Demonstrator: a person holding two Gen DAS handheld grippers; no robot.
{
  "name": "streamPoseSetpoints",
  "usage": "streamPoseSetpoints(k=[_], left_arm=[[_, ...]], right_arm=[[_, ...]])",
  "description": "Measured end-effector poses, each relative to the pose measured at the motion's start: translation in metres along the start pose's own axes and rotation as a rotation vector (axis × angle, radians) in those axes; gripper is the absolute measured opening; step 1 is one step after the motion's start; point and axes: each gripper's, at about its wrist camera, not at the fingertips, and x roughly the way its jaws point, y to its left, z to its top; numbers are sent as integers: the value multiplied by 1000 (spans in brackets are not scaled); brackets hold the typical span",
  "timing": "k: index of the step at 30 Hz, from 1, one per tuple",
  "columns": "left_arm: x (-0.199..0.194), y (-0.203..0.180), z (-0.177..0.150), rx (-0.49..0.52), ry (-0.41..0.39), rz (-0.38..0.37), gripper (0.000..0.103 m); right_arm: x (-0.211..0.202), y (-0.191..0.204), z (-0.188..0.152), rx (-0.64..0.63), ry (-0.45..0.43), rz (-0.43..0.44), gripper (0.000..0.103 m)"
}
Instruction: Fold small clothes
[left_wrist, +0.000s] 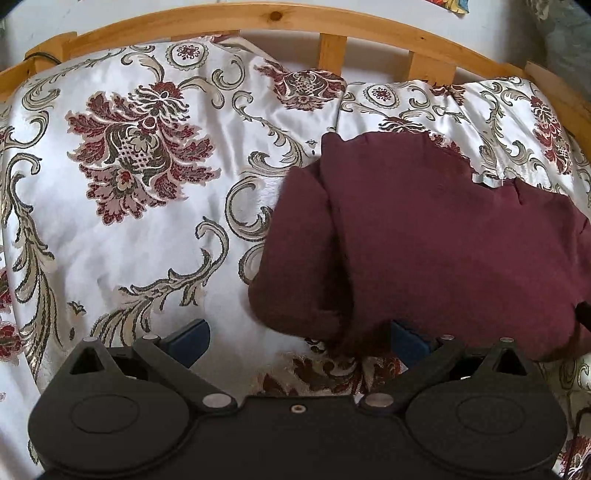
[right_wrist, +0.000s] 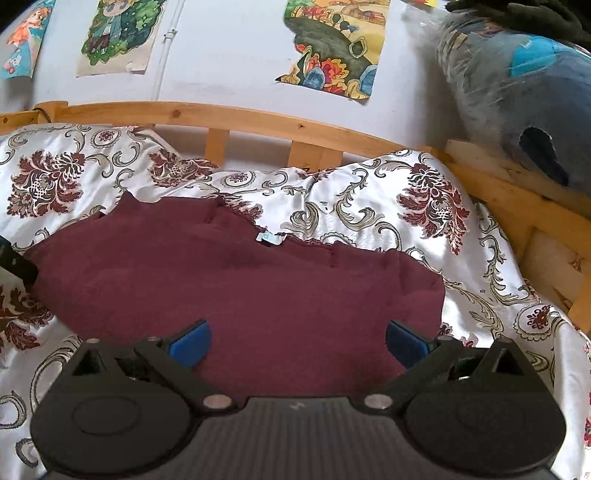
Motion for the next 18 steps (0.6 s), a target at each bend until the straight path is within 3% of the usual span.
streamPoseSetpoints(k=[18], left_arm=[[1, 1, -1, -4, 8, 0, 102]], right_arm=[[2, -1, -2, 1, 13, -9, 103]])
